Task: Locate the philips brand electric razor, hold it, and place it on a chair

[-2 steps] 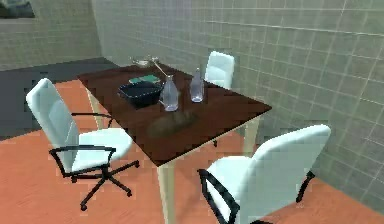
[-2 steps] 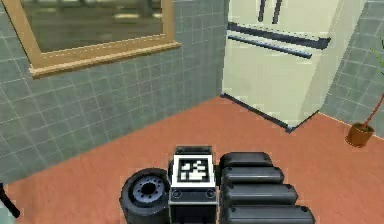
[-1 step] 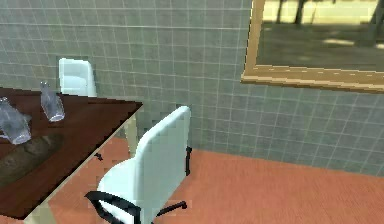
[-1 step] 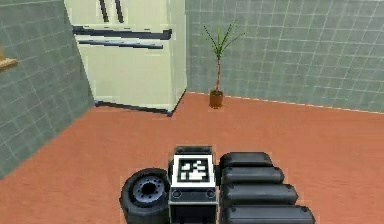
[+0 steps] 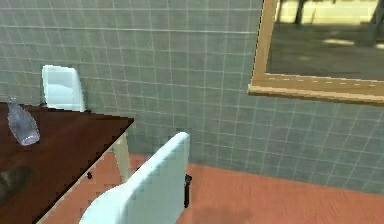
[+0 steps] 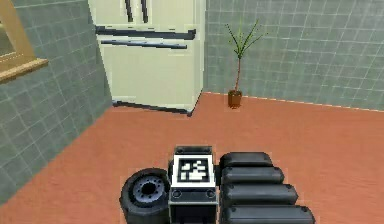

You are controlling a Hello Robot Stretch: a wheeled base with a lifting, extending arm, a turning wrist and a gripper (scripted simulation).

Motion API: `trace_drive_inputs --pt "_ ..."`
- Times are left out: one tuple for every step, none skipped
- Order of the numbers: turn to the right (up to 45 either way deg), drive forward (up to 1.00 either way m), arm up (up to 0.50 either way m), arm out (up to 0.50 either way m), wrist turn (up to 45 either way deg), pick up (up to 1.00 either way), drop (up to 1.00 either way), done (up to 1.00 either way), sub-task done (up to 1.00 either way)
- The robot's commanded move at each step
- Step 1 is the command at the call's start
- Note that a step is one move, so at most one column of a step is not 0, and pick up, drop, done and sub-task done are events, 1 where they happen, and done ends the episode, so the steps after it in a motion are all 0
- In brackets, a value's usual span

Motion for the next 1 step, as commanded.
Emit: trace_drive_inputs --pt "45.0 0.00 0.00 0.00 0.0 0.00 0.00 0.00 0.00"
